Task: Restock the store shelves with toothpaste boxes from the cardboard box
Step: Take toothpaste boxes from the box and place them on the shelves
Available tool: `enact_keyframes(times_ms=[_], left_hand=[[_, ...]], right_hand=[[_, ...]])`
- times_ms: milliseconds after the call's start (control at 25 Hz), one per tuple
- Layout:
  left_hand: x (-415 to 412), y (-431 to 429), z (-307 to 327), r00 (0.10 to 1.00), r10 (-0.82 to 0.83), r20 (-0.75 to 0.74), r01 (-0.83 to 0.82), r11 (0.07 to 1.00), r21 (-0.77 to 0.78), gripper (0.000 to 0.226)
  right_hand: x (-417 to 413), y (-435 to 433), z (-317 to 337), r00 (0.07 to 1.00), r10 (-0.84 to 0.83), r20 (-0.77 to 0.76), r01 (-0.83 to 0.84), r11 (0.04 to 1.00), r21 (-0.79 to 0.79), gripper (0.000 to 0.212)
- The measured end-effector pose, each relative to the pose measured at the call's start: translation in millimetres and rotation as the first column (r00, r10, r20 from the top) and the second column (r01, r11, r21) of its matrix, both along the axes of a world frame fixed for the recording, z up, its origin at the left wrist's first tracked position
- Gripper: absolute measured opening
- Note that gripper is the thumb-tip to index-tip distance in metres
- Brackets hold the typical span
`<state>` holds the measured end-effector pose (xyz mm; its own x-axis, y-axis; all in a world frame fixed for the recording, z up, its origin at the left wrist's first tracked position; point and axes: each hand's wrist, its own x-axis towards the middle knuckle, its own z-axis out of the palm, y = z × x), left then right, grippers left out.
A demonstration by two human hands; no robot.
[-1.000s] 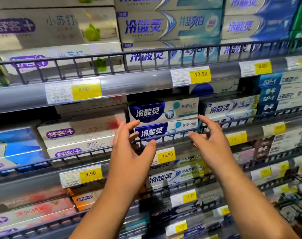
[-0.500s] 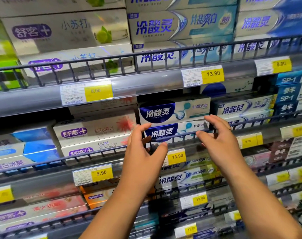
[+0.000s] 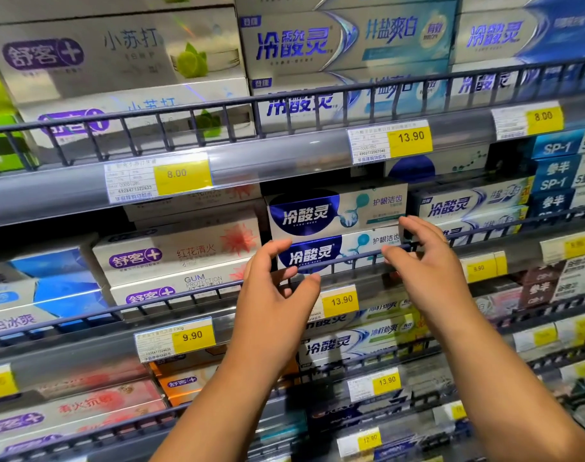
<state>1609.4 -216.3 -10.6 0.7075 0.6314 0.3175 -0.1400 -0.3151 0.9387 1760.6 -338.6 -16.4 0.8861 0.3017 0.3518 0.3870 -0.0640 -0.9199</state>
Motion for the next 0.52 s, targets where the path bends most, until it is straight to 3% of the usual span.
enact_keyframes(times_ms=[520], left_hand=[[0.6, -0.1, -6.1, 1.0, 0.006, -0.026, -0.007, 1.0, -0.025, 0.049]], right_hand=[[-3.9, -0.8, 0.4, 0.998, 0.019, -0.065, -0.016, 0.999, 0.046, 0.052]])
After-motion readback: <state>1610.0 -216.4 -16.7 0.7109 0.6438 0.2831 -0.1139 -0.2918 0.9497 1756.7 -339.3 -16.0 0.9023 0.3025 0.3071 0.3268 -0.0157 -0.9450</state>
